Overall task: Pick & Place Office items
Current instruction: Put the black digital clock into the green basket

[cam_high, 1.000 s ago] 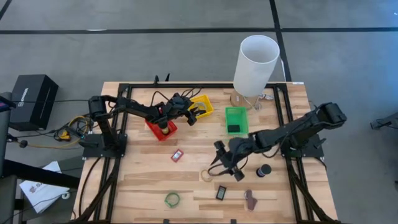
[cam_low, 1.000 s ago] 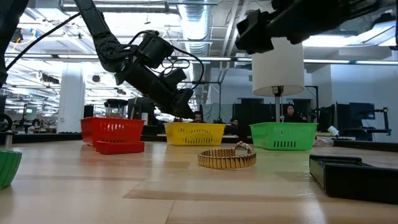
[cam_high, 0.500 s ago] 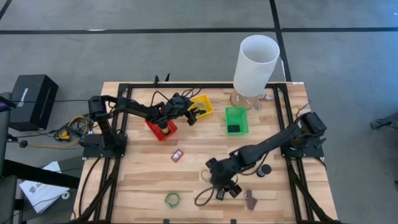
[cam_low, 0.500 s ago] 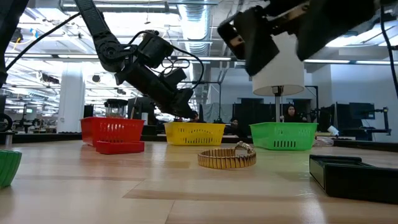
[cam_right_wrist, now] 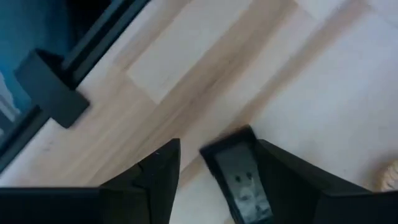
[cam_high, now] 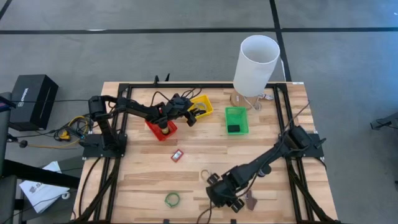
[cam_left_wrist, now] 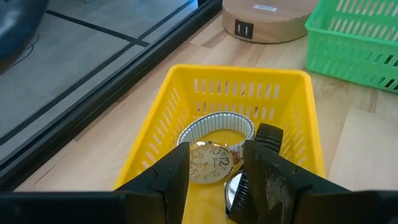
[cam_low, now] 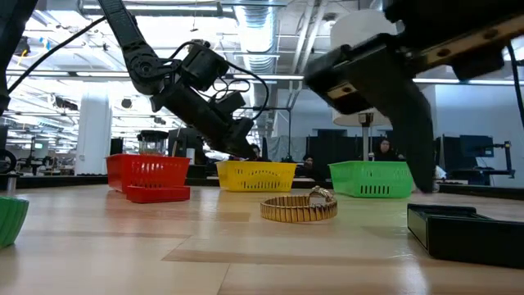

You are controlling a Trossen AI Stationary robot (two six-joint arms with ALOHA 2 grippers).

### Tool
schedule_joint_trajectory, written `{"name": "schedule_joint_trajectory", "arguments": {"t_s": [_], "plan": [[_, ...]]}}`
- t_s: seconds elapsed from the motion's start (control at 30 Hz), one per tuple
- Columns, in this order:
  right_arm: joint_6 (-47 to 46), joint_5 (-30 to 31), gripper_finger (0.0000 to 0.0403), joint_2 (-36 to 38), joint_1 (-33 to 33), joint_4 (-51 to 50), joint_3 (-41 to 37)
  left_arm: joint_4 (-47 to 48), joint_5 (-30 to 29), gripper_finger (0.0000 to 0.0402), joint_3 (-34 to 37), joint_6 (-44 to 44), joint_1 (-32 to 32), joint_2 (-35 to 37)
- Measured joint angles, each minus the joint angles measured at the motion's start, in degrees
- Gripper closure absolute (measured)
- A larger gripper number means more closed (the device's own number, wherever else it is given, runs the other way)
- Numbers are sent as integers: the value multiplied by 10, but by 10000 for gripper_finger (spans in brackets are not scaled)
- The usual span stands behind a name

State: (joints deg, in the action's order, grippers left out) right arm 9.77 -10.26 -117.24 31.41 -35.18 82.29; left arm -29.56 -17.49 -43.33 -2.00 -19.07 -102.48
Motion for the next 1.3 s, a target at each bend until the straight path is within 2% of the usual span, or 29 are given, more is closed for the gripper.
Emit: {"name": "schedule_joint_trajectory", "arguments": {"t_s": [0.17,0.33,0.83,1.3], "plan": [[60,16,181,-22,14,-11,16,-4,0,257,0,-3,0,0],[100,76,164,-17,18,-45,21,-5,0,257,0,-4,0,0],[122,88,163,-21,5,-53,21,-9,0,257,0,-4,0,0],[128,81,163,-19,-24,-2,-17,-14,1,257,0,2,5,0]]}}
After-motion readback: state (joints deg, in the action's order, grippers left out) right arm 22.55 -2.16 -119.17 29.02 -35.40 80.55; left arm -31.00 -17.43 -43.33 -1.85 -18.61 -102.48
